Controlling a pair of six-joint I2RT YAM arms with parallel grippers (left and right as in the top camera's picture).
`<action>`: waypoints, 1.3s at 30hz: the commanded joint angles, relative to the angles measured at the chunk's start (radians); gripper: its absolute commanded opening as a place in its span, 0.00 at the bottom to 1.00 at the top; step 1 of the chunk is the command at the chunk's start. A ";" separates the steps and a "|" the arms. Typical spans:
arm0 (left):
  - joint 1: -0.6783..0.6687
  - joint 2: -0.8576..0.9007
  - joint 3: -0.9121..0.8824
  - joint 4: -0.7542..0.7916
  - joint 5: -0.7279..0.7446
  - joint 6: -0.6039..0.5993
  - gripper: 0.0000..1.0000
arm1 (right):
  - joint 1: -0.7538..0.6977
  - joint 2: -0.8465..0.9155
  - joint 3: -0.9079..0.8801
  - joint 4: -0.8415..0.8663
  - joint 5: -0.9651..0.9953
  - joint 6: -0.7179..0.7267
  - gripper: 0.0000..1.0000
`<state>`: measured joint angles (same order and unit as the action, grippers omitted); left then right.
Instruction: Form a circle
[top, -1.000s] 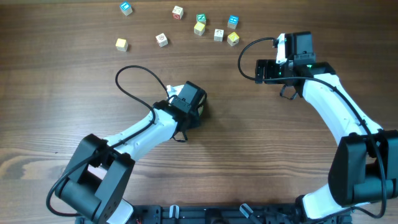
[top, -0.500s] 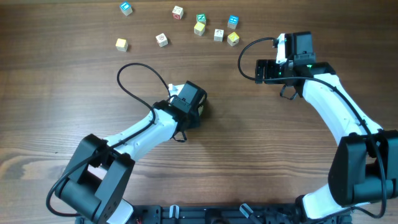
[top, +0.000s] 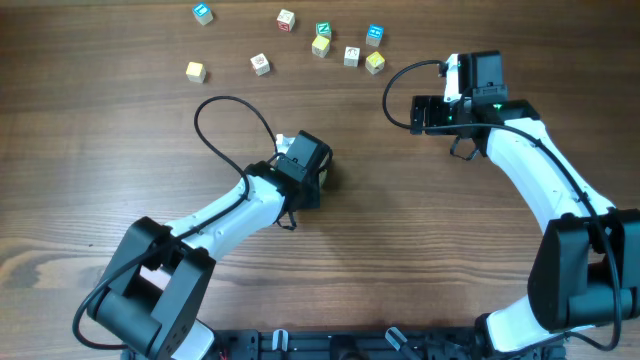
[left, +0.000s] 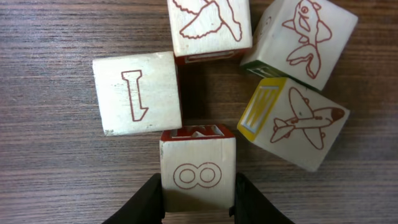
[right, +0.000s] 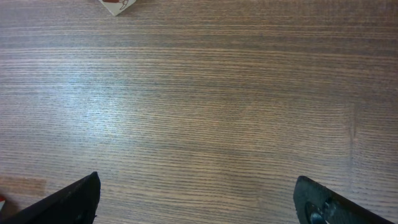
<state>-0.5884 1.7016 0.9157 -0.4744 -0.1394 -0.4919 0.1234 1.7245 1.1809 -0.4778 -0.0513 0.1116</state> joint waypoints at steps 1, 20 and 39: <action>-0.005 -0.007 -0.008 -0.012 -0.019 0.094 0.34 | 0.002 -0.007 0.001 0.003 0.000 0.003 1.00; -0.003 -0.021 -0.008 0.000 -0.017 0.156 0.36 | 0.002 -0.007 0.001 0.003 0.000 0.003 1.00; -0.003 -0.020 -0.008 0.015 0.014 0.184 0.42 | 0.002 -0.007 0.001 0.004 0.000 0.003 1.00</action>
<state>-0.5884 1.7016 0.9154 -0.4625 -0.1303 -0.3378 0.1234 1.7245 1.1809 -0.4774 -0.0509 0.1116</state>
